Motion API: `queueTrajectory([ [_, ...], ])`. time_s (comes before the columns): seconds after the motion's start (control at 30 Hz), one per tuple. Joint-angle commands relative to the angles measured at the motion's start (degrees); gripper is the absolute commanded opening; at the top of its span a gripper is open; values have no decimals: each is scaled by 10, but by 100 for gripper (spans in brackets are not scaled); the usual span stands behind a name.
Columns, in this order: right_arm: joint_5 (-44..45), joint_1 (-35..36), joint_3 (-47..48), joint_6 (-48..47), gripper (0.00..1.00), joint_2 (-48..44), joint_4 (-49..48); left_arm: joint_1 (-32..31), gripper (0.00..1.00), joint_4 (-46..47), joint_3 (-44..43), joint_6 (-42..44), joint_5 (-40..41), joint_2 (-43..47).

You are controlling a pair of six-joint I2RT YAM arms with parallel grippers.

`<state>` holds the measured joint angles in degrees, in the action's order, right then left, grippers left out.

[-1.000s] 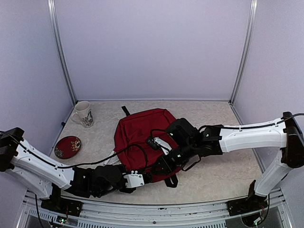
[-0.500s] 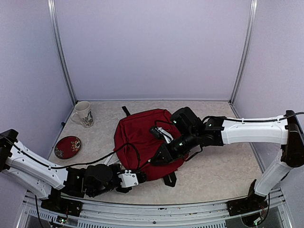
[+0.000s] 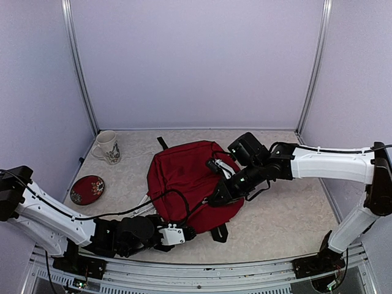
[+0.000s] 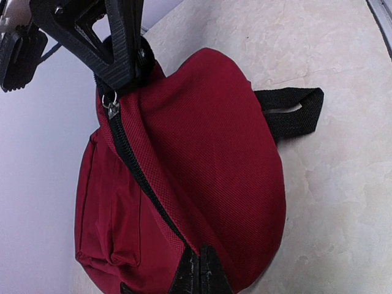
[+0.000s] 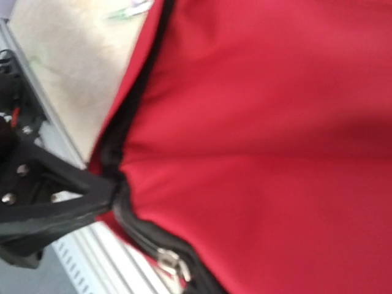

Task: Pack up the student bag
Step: Zip the student bag into the largest pocket of the bag.

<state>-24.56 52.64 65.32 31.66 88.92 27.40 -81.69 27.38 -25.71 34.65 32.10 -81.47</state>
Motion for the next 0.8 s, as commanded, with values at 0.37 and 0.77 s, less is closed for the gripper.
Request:
queueTrajectory([
  [0.37,127,-125,53,-118,0,-34,128,-8,0,-88,18,-10,6,-3],
  [0.77,187,-220,38,-188,0,-45,156,3,0,-83,29,-14,16,65],
])
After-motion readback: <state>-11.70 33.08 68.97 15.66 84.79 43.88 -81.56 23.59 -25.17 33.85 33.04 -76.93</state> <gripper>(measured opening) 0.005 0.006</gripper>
